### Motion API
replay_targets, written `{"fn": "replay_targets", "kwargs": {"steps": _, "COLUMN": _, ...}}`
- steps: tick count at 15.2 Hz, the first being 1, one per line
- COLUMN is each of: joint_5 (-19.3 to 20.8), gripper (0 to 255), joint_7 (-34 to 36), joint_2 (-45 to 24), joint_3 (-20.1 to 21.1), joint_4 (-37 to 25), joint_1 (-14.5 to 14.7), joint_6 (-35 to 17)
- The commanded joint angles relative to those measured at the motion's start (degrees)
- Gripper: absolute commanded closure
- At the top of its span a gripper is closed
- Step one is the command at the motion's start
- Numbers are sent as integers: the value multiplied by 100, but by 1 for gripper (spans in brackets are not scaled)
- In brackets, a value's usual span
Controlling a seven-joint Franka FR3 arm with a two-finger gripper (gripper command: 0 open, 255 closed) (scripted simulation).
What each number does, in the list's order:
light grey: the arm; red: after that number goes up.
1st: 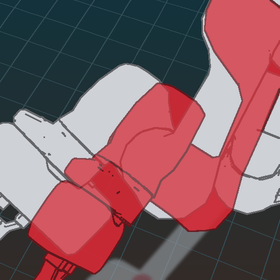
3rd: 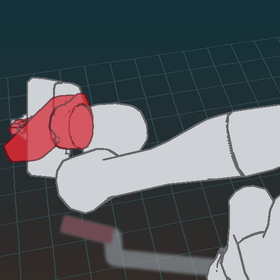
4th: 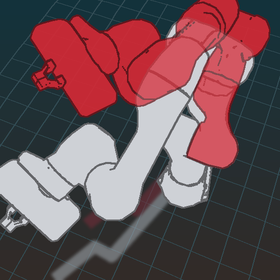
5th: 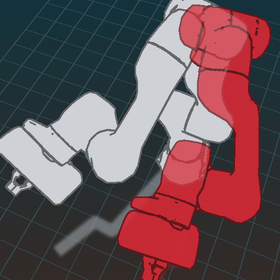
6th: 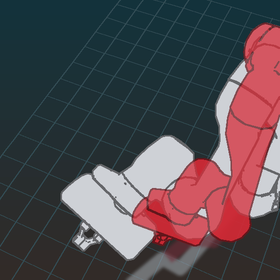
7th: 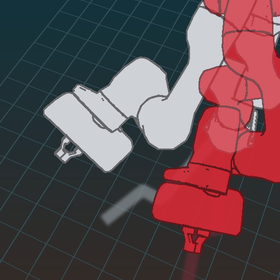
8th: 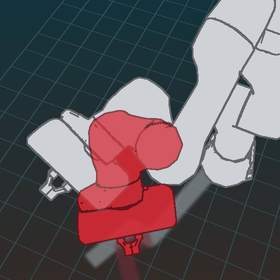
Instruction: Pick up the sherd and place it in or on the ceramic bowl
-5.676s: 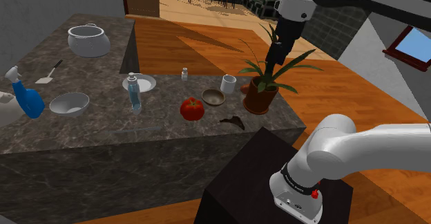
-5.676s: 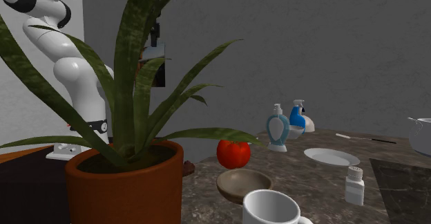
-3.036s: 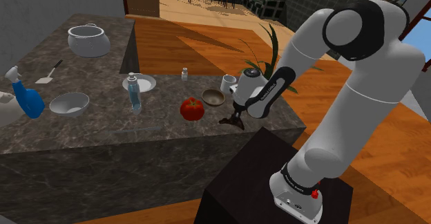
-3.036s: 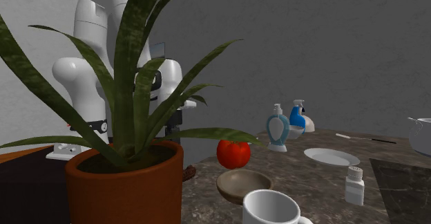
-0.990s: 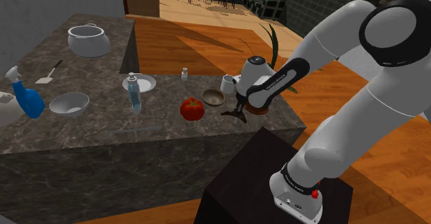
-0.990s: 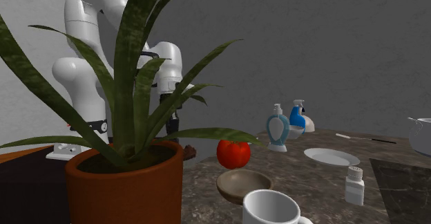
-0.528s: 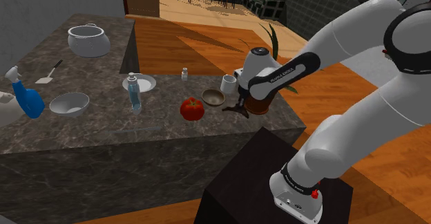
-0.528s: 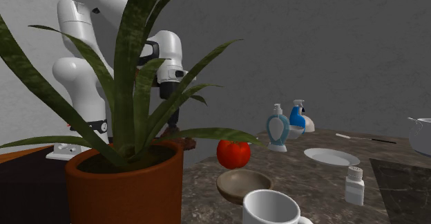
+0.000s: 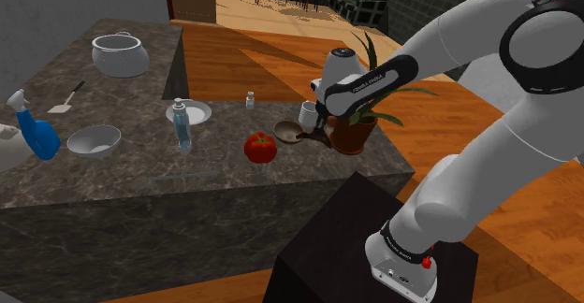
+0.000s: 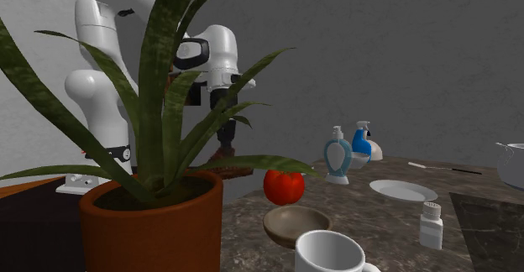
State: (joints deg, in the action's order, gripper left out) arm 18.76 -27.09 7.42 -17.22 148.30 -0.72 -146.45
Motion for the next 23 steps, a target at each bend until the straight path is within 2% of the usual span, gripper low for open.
{"fn": "replay_targets", "kwargs": {"steps": 1, "joint_5": -244, "gripper": 255, "joint_7": -221, "joint_2": -413, "joint_3": -52, "joint_4": -473, "joint_1": 46, "joint_6": 41}}
{"fn": "replay_targets", "kwargs": {"steps": 6, "joint_5": -842, "gripper": 255, "joint_7": -704, "joint_2": -1357, "joint_3": -42, "joint_4": -1741, "joint_1": 50, "joint_6": 354}}
{"fn": "replay_targets", "kwargs": {"steps": 13, "joint_5": -1480, "gripper": 255, "joint_7": -1215, "joint_2": -2690, "joint_3": 104, "joint_4": -3760, "joint_1": -183, "joint_6": 1045}}
{"fn": "replay_targets", "kwargs": {"steps": 23, "joint_5": -1586, "gripper": 255, "joint_7": -1224, "joint_2": -3171, "joint_3": 168, "joint_4": -3702, "joint_1": -251, "joint_6": 517}}
